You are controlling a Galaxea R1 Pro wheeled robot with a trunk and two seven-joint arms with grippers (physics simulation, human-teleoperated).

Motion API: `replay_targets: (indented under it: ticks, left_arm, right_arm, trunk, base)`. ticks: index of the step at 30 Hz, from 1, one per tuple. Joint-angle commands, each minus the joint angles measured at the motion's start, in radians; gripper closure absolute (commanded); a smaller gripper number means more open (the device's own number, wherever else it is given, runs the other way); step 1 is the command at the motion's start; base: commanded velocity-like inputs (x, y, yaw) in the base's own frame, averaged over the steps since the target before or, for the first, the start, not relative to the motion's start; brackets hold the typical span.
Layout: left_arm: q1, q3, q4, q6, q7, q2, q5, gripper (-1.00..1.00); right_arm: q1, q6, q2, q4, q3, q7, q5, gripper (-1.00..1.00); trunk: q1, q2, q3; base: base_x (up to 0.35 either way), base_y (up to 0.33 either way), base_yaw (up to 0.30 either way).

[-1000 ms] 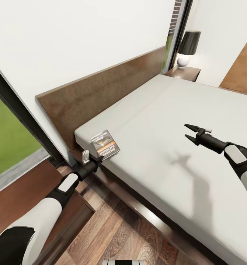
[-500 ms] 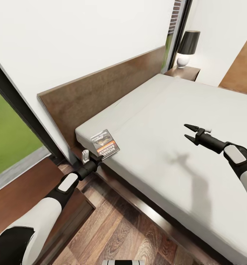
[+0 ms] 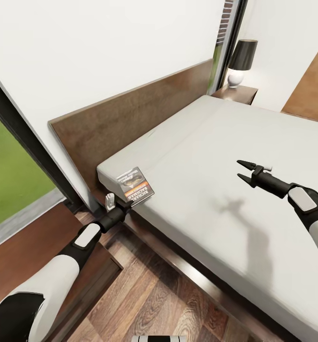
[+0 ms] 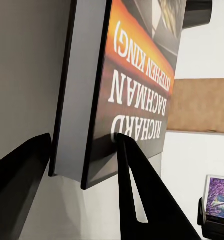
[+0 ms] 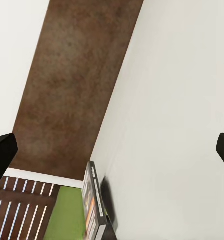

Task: In the bedroom, move the book from the bed onto either nightstand, and place the two sandals side by side next to the bed.

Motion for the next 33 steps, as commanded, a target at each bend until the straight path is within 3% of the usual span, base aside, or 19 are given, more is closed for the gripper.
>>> replay_targets:
  ticks: [1, 33]
  left_arm:
    - [-0.001, -0.005, 0.0, 0.004, -0.001, 0.001, 0.011, 1.0]
    - [-0.001, -0.003, -0.006, 0.001, -0.002, 0.002, 0.01, 1.0]
  right_arm:
    - [-0.001, 0.004, -0.001, 0.001, 0.007, 0.001, -0.009, -1.0]
    - [-0.001, 0.004, -0.002, 0.001, 0.007, 0.001, -0.006, -1.0]
  trunk:
    - [0.0, 0.0, -0.001]
    - [0.0, 0.0, -0.001]
  base:
    - [0.0, 0.0, 0.0]
    - [0.0, 0.0, 0.0]
